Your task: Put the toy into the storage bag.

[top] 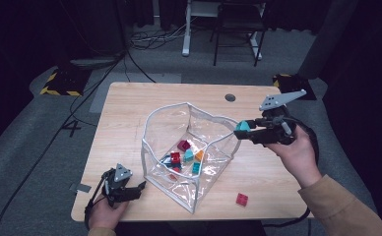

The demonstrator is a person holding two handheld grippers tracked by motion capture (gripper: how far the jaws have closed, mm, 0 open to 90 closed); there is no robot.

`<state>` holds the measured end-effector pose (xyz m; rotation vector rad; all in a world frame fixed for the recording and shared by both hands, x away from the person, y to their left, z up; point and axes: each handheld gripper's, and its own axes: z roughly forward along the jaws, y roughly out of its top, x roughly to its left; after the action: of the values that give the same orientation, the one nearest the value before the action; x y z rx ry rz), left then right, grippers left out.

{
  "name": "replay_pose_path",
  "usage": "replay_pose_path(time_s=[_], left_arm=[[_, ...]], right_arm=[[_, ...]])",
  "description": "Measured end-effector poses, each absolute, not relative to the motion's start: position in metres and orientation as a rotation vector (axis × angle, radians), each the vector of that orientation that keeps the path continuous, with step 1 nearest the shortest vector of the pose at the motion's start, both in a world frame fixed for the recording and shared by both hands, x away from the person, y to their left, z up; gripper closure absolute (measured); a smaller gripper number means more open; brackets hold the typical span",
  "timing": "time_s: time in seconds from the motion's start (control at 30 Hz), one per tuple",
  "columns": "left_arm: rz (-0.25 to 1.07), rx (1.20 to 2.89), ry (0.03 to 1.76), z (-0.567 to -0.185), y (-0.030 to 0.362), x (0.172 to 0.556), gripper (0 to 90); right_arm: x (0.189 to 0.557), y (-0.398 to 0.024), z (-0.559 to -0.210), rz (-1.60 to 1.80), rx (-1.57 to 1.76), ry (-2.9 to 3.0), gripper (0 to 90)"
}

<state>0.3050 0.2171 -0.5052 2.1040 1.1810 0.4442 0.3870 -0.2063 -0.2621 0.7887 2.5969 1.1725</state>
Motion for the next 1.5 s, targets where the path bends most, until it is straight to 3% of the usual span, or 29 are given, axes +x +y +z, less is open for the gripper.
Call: replay_pose_path(time_s=[0.8, 1.5], left_arm=[[0.444, 2.111, 1.177, -0.505, 0.217, 0.306, 25.4], [0.439, 2.108, 1.181, -0.505, 0.217, 0.305, 25.4]], right_arm=[[0.432, -0.120, -0.269, 1.118, 0.751, 2.697, 57.3], [0.461, -0.090, -0.321, 0.875, 0.875, 2.817, 57.3]])
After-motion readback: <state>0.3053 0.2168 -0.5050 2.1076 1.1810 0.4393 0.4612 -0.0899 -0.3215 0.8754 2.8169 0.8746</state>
